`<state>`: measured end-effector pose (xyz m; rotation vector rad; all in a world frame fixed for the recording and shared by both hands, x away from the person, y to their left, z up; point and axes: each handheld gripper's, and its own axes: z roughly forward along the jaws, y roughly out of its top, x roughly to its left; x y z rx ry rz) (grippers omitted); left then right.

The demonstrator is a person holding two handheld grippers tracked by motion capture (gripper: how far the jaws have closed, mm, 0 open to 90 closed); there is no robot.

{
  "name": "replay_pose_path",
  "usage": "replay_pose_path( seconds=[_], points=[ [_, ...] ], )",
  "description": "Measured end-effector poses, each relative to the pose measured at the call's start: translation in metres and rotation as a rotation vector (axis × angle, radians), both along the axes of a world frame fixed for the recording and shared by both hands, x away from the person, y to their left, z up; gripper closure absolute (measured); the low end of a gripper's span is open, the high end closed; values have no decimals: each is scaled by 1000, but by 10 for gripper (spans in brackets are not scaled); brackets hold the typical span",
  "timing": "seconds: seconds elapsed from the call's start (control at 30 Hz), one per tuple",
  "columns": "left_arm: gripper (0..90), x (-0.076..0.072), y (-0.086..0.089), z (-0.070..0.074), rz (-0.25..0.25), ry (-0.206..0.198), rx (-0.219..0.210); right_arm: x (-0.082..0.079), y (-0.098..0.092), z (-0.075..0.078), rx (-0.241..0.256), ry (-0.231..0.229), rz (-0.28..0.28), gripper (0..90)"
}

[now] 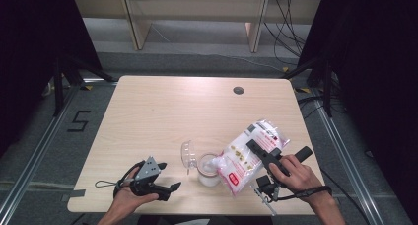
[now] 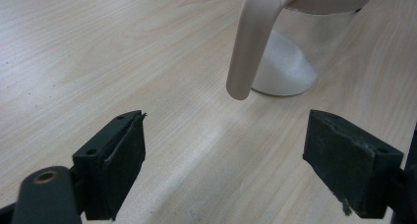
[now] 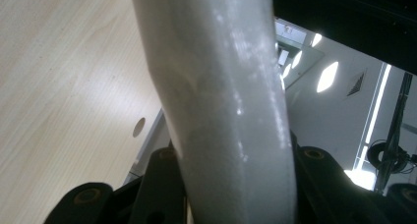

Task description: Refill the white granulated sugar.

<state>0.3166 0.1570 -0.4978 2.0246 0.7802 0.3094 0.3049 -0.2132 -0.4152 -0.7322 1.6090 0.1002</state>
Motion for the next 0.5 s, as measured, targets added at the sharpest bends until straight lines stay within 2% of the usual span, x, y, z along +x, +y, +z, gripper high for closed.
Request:
replay_pose_path(
  seconds=[0.13,0.17,0.33,0.5],
  points=[
    [155,0,0,0,2,1,3,-1,0,-2,14,5,-7,692],
    [155,0,-1,0,4,1,-10,-1,0,-2,11,3,-3,693],
    [155,0,0,0,4,3,5,-2,-1,-2,9,7,-3,694],
    [155,0,-1,0,6,1,-3,-2,-1,0,1,3,-4,695]
  ],
)
